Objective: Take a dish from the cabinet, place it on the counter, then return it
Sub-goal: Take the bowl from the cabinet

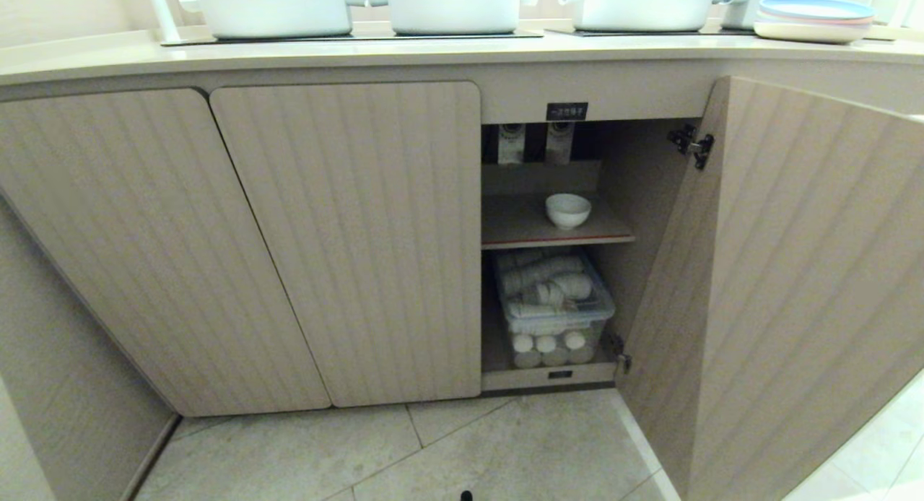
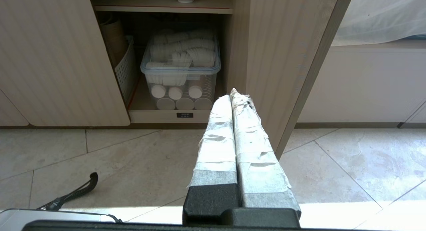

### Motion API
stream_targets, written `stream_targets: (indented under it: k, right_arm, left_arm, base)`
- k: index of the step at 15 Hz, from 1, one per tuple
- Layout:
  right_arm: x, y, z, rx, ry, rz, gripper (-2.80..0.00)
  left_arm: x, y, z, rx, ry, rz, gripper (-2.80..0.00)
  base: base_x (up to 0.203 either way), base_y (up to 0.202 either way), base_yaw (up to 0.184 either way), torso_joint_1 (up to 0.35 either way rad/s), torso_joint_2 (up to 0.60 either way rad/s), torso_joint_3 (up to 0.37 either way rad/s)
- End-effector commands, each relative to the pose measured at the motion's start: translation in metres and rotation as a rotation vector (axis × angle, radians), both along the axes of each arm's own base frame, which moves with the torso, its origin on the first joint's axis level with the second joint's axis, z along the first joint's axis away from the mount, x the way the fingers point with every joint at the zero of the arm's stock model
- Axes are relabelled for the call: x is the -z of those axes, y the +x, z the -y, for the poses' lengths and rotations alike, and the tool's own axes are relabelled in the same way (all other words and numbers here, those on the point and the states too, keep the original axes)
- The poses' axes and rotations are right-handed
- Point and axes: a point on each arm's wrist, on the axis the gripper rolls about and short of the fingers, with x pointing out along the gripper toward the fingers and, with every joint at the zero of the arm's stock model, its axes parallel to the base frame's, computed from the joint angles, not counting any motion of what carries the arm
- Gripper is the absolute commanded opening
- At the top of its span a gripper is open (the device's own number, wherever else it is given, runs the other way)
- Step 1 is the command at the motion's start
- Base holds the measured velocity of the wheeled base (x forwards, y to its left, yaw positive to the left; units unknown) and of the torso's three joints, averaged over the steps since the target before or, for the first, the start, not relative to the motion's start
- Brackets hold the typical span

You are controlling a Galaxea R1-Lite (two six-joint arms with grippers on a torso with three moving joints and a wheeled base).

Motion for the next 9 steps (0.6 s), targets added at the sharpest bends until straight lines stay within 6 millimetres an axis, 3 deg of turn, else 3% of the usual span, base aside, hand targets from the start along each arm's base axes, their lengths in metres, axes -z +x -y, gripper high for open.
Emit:
stream_targets:
  k: [1,9]
  right_arm:
    - [-0.0002,0.0001,0.0000,0.000,-0.001,0.000,-2.80]
    - [-0.0002,0.0001,0.0000,0.000,-0.001,0.000,-2.80]
  left_arm:
    - [-0.0001,0.0000,0.0000,0.000,-0.001,0.001,-2.80]
    - [-0.0001,0.0000,0.0000,0.000,0.001,0.001,-2.80]
  base:
    - [0.000,0.000,0.000,0.000,0.00,0.000]
    - [0.000,0.000,0.000,0.000,0.00,0.000]
